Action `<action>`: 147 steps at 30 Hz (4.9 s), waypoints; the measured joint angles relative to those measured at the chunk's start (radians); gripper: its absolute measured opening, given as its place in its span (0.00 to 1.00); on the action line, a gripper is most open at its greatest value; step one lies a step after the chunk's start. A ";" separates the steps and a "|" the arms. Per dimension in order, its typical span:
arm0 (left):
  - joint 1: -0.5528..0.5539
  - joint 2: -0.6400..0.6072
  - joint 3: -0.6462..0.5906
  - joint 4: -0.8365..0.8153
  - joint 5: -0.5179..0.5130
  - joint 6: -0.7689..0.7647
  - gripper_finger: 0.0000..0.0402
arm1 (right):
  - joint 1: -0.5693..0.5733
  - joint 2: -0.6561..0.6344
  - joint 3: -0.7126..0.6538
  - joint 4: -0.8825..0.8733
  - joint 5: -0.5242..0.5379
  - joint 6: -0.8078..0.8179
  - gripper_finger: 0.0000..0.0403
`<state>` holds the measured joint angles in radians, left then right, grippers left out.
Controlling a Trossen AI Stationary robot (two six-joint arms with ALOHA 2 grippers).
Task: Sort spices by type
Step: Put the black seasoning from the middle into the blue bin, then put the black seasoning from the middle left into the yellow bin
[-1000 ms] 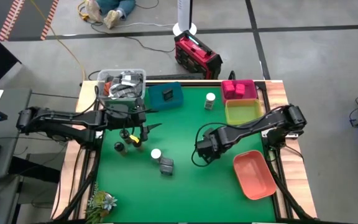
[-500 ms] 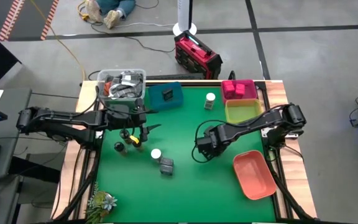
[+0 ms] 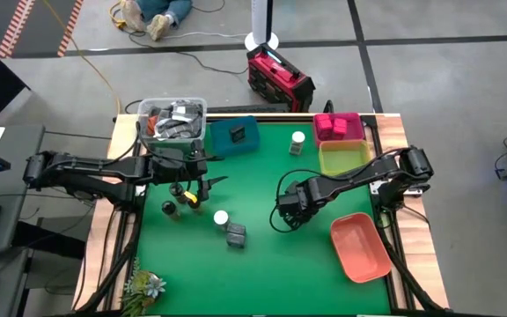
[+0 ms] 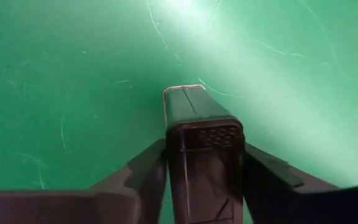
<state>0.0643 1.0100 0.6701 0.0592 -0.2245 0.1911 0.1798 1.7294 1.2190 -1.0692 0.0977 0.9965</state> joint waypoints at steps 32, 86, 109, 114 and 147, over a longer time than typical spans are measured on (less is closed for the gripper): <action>0.000 0.000 0.000 0.078 -0.003 -0.180 0.65 | -0.318 0.001 0.275 0.355 0.059 -1.208 0.40; -0.078 -0.356 -0.159 0.026 -0.236 -0.154 0.65 | -0.610 0.599 1.134 0.033 -0.119 -1.821 0.41; -0.078 -0.356 -0.159 0.006 -0.237 -0.159 0.65 | -0.634 0.599 1.016 0.136 -0.155 -1.872 0.44; -0.078 -0.356 -0.159 0.007 -0.237 -0.161 0.65 | -0.635 0.599 1.016 0.136 -0.155 -1.860 0.47; -0.076 -0.356 -0.159 -0.018 -0.239 -0.159 0.65 | -0.457 0.531 1.120 -0.097 -0.124 -1.523 0.53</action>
<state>-0.0116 0.6544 0.5114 0.0408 -0.4633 0.0321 -0.2770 2.2601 2.3390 -1.1665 -0.0261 -0.5262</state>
